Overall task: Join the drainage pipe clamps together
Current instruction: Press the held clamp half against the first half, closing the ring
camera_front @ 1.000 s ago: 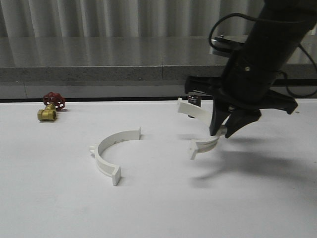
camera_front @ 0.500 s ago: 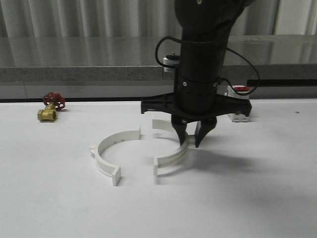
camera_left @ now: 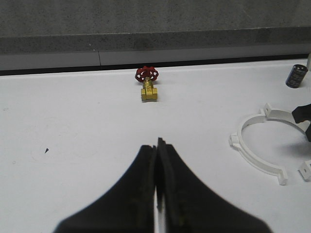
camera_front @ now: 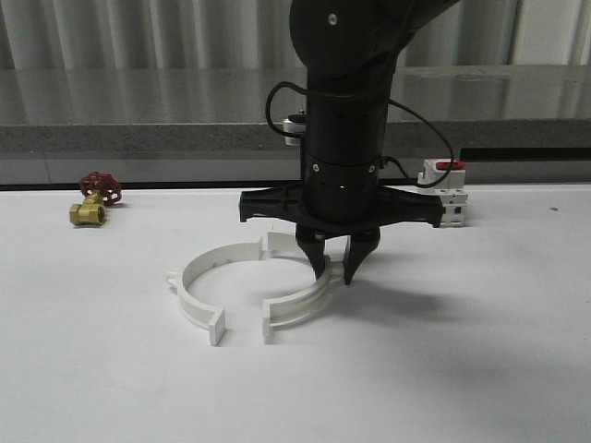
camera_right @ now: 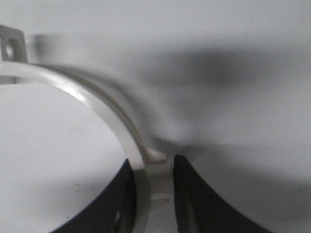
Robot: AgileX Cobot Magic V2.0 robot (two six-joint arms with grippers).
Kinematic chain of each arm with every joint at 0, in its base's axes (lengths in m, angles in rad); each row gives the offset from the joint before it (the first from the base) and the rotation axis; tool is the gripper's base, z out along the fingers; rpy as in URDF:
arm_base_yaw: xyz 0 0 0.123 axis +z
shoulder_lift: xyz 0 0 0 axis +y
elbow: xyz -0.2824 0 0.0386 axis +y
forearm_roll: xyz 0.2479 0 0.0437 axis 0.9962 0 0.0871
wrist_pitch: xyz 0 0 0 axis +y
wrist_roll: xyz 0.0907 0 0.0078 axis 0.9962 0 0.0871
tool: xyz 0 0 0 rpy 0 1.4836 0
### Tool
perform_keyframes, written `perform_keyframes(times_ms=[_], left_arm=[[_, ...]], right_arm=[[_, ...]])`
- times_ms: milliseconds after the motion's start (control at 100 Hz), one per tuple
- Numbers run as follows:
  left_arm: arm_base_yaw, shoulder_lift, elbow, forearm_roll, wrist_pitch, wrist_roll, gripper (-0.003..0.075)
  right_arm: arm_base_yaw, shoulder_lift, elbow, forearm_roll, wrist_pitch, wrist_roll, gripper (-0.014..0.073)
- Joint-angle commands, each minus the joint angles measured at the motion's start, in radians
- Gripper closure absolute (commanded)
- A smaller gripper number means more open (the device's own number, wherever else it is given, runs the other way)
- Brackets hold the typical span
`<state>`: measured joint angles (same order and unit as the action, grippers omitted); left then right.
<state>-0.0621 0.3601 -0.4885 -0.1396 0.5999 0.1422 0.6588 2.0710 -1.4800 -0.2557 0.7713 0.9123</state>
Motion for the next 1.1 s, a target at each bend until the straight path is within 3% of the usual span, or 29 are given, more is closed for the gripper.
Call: perform_keyframes(times_ms=[0, 860, 930, 1090], left_arm=[[0.003, 0.005, -0.024, -0.008, -0.069, 0.003, 0.0741], [0.003, 0.005, -0.024, -0.008, -0.069, 0.003, 0.0741], [0.003, 0.005, -0.024, -0.008, -0.069, 0.003, 0.0741], [0.003, 0.005, -0.024, -0.008, -0.069, 0.003, 0.0741]], right_arm=[[-0.001, -0.052, -0.033, -0.012, -0.008, 0.002, 0.0572], [0.010, -0.001, -0.038, 0.092, -0.049, 0.002, 0.0562], [0.010, -0.001, -0.038, 0.097, -0.049, 0.002, 0.0529], [0.010, -0.001, -0.038, 0.113, -0.050, 0.002, 0.0365]])
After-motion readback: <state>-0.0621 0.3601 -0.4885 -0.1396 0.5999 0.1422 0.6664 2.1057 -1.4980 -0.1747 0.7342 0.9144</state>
